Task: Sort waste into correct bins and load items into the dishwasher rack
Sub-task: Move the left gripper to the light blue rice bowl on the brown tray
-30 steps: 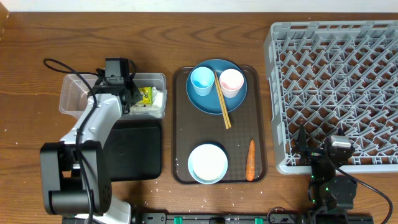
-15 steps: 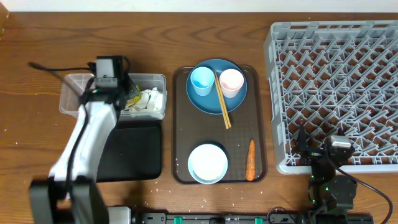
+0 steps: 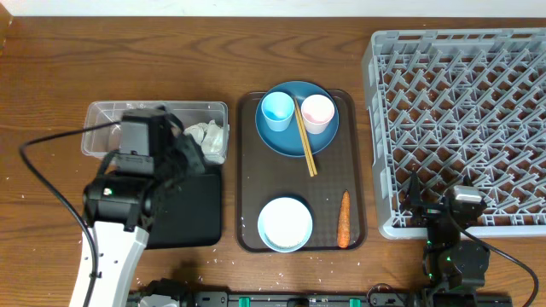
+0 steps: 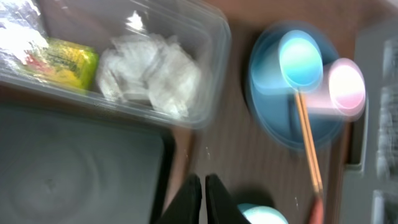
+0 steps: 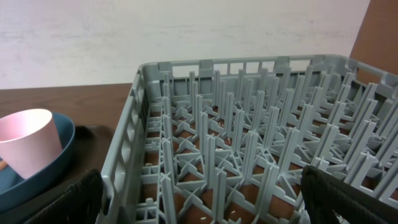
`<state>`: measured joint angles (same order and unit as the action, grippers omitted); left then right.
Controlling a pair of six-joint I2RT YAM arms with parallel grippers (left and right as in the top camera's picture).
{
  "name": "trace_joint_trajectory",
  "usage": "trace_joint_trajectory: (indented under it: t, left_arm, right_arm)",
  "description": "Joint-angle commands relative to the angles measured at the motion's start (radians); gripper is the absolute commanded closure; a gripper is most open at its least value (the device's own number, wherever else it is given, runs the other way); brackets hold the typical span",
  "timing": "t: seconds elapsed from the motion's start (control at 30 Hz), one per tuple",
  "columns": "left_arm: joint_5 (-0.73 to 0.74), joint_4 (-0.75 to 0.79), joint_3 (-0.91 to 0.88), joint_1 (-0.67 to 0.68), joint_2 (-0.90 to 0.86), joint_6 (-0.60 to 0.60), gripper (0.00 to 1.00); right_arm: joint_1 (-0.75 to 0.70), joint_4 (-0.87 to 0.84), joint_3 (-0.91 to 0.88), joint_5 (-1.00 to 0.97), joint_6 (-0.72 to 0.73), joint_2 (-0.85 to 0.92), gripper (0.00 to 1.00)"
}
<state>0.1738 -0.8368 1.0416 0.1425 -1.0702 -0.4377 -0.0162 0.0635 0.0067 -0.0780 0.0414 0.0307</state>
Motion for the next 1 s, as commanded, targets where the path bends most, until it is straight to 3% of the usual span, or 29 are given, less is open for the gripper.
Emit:
trace_joint_trajectory:
  t: [0.0,0.27,0.57,0.97]
  left_arm:
    - [0.066,-0.066,0.01,0.085,-0.003,-0.012,0.92]
    - [0.065,-0.103,0.009,0.356,-0.044,-0.053,0.92]
    - [0.005,0.002,0.009,0.653,-0.179,-0.171,0.9]
    - [-0.054,0.189,0.01,0.888,-0.463,-0.182,0.83]
  right_arm:
    - [-0.005,0.004,-0.001,0.0,0.003,0.0,0.01]
    - [-0.005,0.004,-0.001,0.0,0.003,0.0,0.01]
    - [-0.005,0.004,-0.001,0.0,0.003,0.0,0.01]
    - [-0.005,0.004,-0.001,0.0,0.003,0.0,0.01]
